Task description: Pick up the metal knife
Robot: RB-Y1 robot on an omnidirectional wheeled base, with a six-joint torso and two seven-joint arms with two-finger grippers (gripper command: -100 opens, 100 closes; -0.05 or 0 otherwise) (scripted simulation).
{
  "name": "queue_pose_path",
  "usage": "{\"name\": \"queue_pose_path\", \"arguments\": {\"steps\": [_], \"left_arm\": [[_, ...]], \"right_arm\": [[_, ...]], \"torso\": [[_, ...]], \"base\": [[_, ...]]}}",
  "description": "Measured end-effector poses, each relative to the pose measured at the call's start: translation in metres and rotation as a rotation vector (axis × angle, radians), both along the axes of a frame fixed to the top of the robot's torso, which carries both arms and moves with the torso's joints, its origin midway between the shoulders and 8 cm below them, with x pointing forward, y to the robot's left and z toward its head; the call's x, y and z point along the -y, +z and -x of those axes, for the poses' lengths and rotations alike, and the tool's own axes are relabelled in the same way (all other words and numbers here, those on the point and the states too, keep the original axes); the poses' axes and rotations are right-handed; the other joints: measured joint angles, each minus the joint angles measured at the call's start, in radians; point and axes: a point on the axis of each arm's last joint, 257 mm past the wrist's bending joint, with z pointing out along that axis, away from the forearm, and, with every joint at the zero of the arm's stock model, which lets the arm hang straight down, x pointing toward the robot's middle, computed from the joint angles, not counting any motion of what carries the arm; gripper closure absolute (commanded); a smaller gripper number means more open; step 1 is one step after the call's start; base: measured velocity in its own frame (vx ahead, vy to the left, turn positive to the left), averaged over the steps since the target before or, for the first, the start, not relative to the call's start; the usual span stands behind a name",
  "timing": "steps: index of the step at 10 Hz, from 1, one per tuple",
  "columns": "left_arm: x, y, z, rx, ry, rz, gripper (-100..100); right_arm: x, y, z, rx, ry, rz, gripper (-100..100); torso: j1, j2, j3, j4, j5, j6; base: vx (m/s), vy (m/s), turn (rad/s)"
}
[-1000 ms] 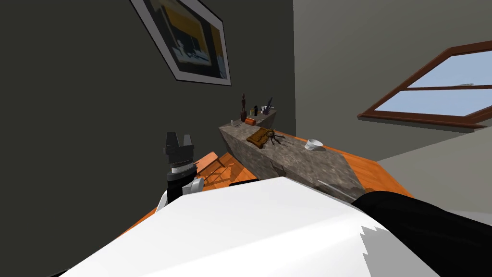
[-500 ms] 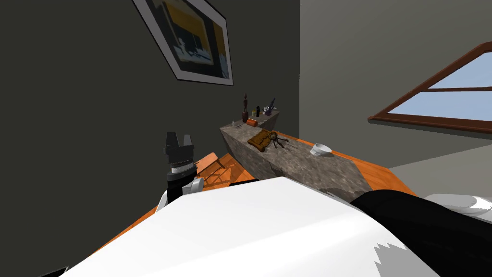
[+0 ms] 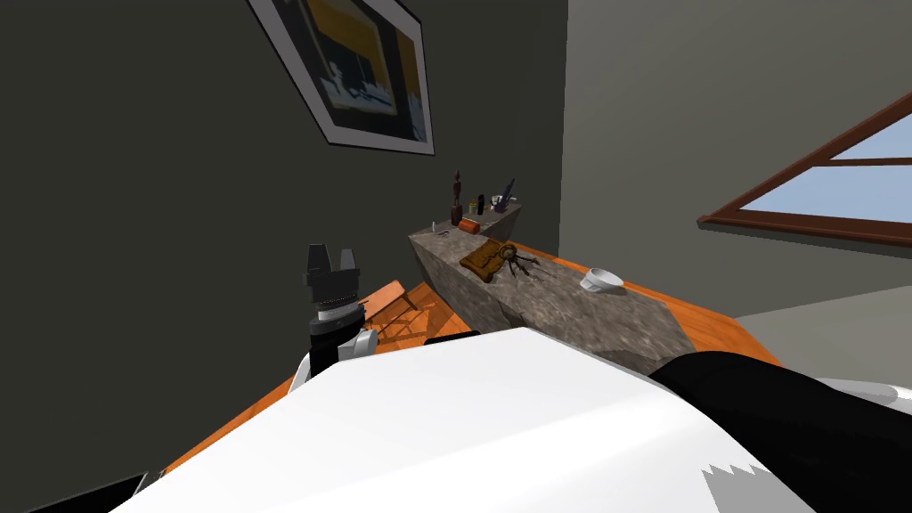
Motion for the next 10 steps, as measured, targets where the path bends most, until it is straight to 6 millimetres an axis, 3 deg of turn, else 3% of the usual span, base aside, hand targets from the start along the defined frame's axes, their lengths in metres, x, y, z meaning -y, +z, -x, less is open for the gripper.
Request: {"name": "queue_pose_path", "arguments": {"steps": [1, 5, 7, 10], "left_arm": [[0.0, 0.0, 0.0, 0.0, 0.0, 0.0, 0], [0.0, 0.0, 0.0, 0.0, 0.0, 0.0, 0], [0.0, 0.0, 0.0, 0.0, 0.0, 0.0, 0], [0.0, 0.0, 0.0, 0.0, 0.0, 0.0, 0]], "right_arm": [[0.0, -0.001, 0.001, 0.0, 0.001, 0.001, 100], [0.001, 0.001, 0.0, -0.001, 0.002, 0.003, 100], [0.001, 0.001, 0.001, -0.001, 0.002, 0.003, -100], [0.038, 0.029, -0.013, -0.023, 0.053, 0.083, -100]], "torso": [[0.001, 0.0, 0.0, 0.0, 0.0, 0.0], [-0.006, 0.001, 0.001, 0.001, -0.006, 0.0], [-0.007, 0.001, 0.001, 0.001, -0.006, 0.0], [-0.008, 0.002, 0.002, 0.001, -0.006, 0.0]], "base": [[0.0, 0.0, 0.0], [-0.002, 0.002, 0.0], [-0.004, 0.0, -0.006], [-0.03, -0.01, -0.023]]}}
